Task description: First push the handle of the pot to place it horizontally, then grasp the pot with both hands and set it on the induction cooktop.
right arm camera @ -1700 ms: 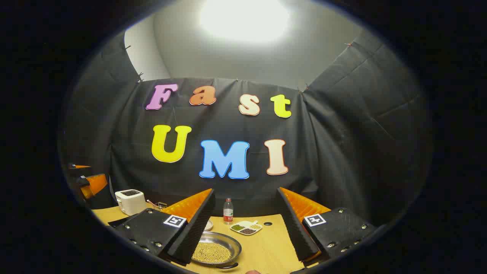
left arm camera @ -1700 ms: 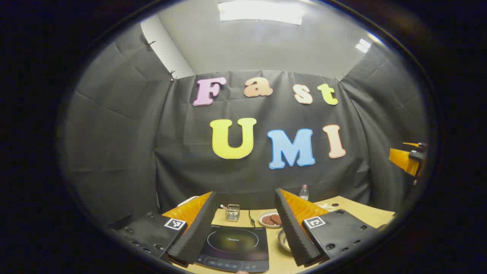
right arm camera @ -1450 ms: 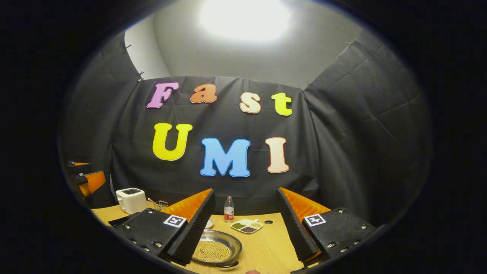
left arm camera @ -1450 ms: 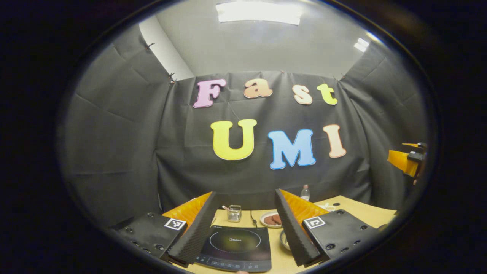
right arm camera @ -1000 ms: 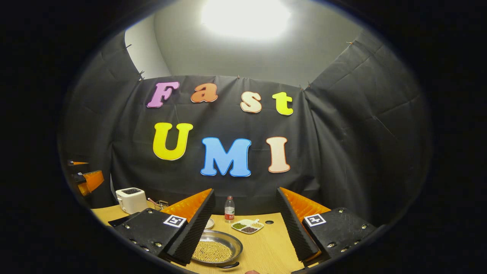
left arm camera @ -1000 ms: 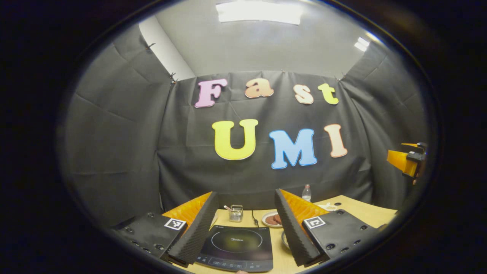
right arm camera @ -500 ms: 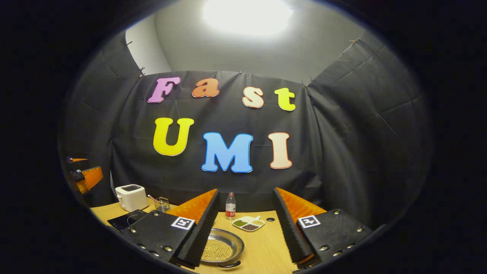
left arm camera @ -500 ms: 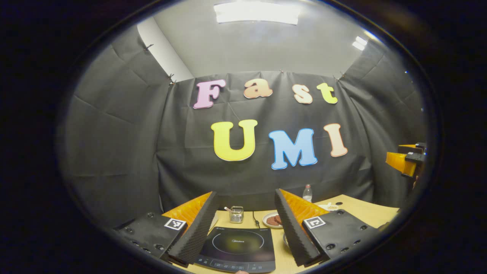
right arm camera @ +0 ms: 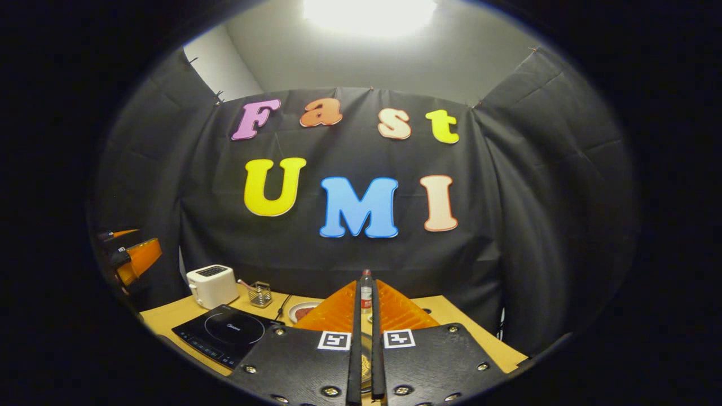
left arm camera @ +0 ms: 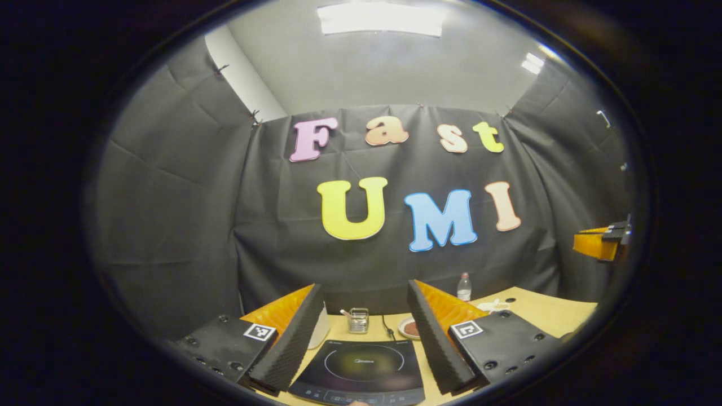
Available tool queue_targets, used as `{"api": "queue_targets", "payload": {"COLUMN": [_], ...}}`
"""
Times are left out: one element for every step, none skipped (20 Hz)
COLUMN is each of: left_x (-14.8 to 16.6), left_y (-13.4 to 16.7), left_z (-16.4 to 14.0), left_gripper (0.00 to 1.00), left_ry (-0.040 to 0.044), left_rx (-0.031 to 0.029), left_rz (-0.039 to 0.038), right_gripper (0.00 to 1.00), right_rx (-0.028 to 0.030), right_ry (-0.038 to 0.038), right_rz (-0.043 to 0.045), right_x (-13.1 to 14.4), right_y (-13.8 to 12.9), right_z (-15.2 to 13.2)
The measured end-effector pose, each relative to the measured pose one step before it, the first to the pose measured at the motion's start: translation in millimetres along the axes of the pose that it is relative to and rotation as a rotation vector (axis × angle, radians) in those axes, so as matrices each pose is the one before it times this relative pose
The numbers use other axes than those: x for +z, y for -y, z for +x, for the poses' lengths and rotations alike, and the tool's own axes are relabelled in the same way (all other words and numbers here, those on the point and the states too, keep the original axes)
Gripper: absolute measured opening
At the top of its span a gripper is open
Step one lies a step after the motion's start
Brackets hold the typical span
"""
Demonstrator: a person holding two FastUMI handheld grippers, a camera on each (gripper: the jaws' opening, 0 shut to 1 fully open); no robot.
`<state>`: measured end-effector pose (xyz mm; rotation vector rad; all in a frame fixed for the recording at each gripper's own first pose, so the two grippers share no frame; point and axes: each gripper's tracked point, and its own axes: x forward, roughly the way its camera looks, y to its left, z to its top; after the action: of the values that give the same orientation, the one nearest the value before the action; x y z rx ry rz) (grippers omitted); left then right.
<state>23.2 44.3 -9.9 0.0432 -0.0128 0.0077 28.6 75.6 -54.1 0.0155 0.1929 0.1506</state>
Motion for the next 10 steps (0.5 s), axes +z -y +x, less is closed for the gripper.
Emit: {"api": "queue_targets", "payload": {"left_x": [-1.91,-2.45,-0.06,-1.27,-1.29,-3.42,-1.23,-1.88,-1.79,-5.14], "left_y": [-4.67,-6.18,-5.52,-5.65,-5.44,-4.04,-2.70,-0.79,0.08,0.22], "left_z": [2.70,0.23,1.13,1.99,0.99,1.38,1.48,0.67,0.93,1.13], "left_gripper": [0.95,0.94,0.97,0.99,0.99,0.99,0.99,0.99,0.98,0.97], "left_ry": [-0.00330,-0.00192,0.00413,0.00432,-0.00135,-0.00389,-0.00248,-0.00320,-0.00533,-0.00851], "left_rx": [-0.00281,-0.00253,-0.00085,-0.00070,0.00440,0.00442,0.00341,0.00061,0.00104,0.00095], "left_rz": [0.00171,0.00329,0.00325,0.00330,0.00534,0.00366,-0.00074,-0.00275,0.00040,0.00314], "right_gripper": [0.07,0.07,0.07,0.07,0.06,0.06,0.06,0.06,0.06,0.06], "right_rx": [0.03659,0.04372,0.04326,0.03258,0.02426,0.03132,0.03194,0.01999,0.02173,0.01929], "right_ry": [-0.03144,-0.03088,-0.03674,-0.03998,-0.04104,-0.04727,-0.04963,-0.04348,-0.04353,-0.03977], "right_rz": [-0.01094,-0.01343,-0.01798,-0.01741,-0.00956,-0.00348,-0.00193,-0.00474,-0.00733,-0.00409], "right_x": [-9.88,-8.84,-11.52,-13.04,-14.57,-16.04,-15.00,-16.10,-15.37,-14.11], "right_y": [-10.45,-12.48,-13.48,-7.39,-7.69,-9.61,-8.46,-4.37,-4.20,-3.37], "right_z": [1.15,2.07,2.48,2.26,2.81,2.03,3.18,3.34,3.65,5.21]}}
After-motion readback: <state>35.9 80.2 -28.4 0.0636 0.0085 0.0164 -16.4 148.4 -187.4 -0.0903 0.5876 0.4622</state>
